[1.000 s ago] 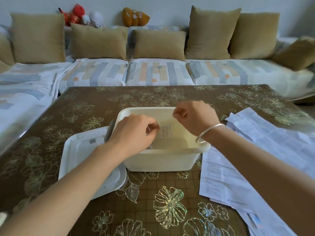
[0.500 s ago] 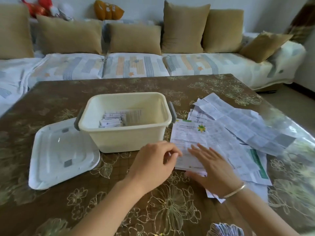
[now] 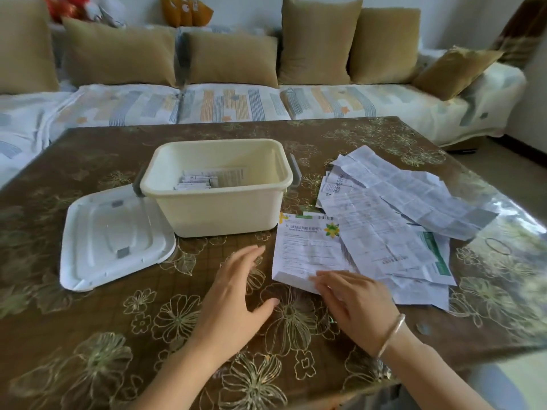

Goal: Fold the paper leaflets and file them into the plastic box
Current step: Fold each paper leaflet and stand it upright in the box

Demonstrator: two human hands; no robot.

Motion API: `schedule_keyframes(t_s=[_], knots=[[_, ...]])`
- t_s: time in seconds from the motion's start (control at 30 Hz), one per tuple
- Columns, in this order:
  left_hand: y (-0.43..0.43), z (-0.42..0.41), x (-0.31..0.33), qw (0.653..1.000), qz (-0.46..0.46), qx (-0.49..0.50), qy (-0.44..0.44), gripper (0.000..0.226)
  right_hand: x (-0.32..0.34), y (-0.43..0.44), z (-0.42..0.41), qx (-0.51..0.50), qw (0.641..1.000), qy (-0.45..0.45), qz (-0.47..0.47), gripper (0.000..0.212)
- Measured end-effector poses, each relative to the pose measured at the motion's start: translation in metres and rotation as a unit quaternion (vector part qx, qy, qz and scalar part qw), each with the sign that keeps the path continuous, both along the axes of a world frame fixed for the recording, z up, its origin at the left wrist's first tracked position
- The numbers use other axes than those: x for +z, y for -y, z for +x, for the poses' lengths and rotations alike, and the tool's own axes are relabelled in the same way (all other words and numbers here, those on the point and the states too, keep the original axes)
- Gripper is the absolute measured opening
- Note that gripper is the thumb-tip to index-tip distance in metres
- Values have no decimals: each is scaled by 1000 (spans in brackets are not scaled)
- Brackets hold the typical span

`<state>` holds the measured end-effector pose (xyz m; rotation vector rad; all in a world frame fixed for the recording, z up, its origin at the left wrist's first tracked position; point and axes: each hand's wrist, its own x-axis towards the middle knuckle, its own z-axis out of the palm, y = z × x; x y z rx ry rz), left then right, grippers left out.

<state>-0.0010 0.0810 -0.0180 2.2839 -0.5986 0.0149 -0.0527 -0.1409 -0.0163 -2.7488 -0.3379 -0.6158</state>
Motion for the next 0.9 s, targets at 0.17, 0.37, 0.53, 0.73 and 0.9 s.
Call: schedule_keyframes(t_s=[0.17,0.37,0.53,0.73,0.9], knots=[[-16,-13,-1,1000,8,1,30,50,6,-21,-24,57,997,-21,52,32],[-28,-35,-5,998,-19,6,57,22,15,-39,-43,68,974,-81,199,29],[-45,-56,-9,994,-86,65,-4,18,12,-44,-47,46,920,-149,360,49],[-46,-62,-17,987,-74,142,-8,28,-8,-57,-34,-82,930,-134,333,35],[-36,-63,-21,983,-19,178,49,25,-15,-65,-27,-118,940,-106,301,36]])
